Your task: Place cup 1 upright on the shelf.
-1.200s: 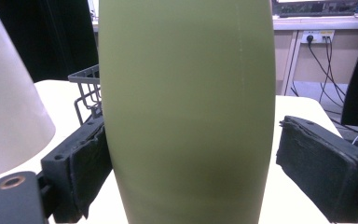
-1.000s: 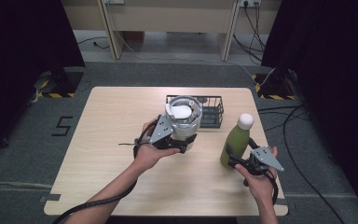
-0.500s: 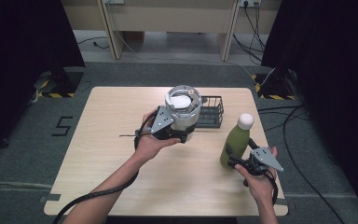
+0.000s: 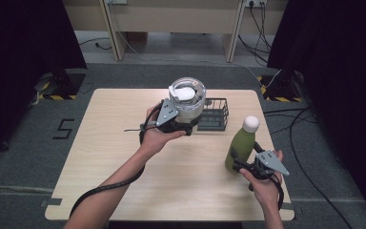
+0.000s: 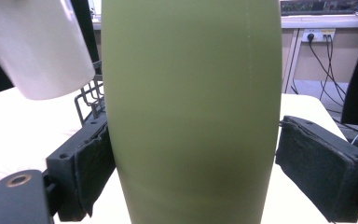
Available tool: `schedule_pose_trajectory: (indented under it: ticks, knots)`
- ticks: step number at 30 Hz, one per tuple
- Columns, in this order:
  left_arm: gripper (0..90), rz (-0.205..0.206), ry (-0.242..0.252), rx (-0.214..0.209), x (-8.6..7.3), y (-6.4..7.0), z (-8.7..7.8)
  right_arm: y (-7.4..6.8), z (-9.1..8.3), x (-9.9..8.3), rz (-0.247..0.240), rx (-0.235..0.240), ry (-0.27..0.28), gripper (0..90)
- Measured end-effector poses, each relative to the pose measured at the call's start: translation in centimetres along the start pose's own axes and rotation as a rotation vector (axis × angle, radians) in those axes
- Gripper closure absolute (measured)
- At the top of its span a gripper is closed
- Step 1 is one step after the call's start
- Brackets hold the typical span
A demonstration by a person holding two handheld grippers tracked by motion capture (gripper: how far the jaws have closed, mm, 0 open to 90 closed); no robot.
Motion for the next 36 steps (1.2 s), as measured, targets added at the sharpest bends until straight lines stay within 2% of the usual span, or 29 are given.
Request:
schedule_pose_trajectory:
  ticks: [14, 28, 34, 36]
  knots:
    - [8.6, -0.004, 0.013, 0.041, 1.3, -1.8, 1.9, 0.0, 0.0, 0.0, -0.003, 0.001, 0.002, 13.1]
    - [8.6, -0.007, 0.029, 0.06, 2.3, -2.8, 3.6, -0.1, 0.1, -0.1, -0.002, 0.003, -0.002, 13.2]
    - [8.6, -0.024, 0.034, 0.073, 2.7, -3.6, 4.3, 0.0, 0.0, -0.1, -0.001, 0.001, -0.004, 13.3]
    - [8.6, -0.018, 0.033, 0.077, 2.8, -3.8, 4.6, 0.0, 0.0, -0.1, 0.0, 0.003, -0.002, 13.2]
Point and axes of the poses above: each handheld gripper's, and its own axes: z roughly forward along the jaws, x roughly out of its top, y roughly to its right, the point moved 7 cm from there along z, roughly forward along the jaws, and after that the axes turned 2 degrees about -y, right-handed, at the moved point
